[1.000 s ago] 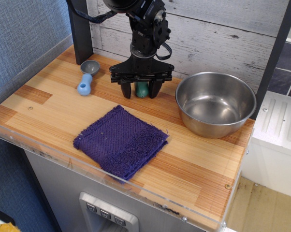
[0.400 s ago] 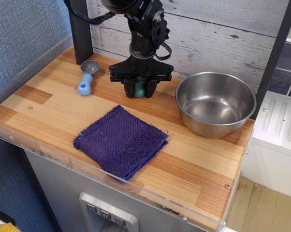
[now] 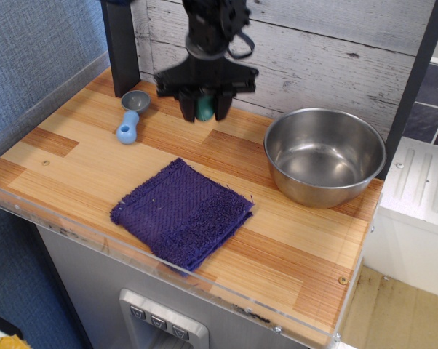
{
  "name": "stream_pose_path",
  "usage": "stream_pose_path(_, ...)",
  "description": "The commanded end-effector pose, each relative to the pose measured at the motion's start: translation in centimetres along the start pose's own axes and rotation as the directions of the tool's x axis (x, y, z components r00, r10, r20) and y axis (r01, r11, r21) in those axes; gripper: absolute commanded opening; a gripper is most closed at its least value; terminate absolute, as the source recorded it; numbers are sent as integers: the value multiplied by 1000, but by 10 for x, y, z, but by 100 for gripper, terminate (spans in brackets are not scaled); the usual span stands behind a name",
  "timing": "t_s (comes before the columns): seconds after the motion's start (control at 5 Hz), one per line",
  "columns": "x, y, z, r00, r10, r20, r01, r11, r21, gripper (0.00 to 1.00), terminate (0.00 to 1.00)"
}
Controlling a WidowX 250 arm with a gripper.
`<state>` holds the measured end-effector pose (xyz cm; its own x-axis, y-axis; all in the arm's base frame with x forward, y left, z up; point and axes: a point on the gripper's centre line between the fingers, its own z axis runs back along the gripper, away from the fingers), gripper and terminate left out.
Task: Pick up the green sausage and placed it on left side of blue cloth
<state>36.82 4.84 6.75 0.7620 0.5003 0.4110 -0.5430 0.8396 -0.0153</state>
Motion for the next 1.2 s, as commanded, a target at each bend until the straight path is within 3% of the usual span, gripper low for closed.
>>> stream_pose_path(0.0,-3,37,58,992,88,84,-86,996,-29,0,0)
stream_pose_path(0.4,-26,93,70,975,206,84,-209,978,23,0,0)
stream_pose_path(1.0,-54,154,52,910,409,61,-414,900,134,0,0)
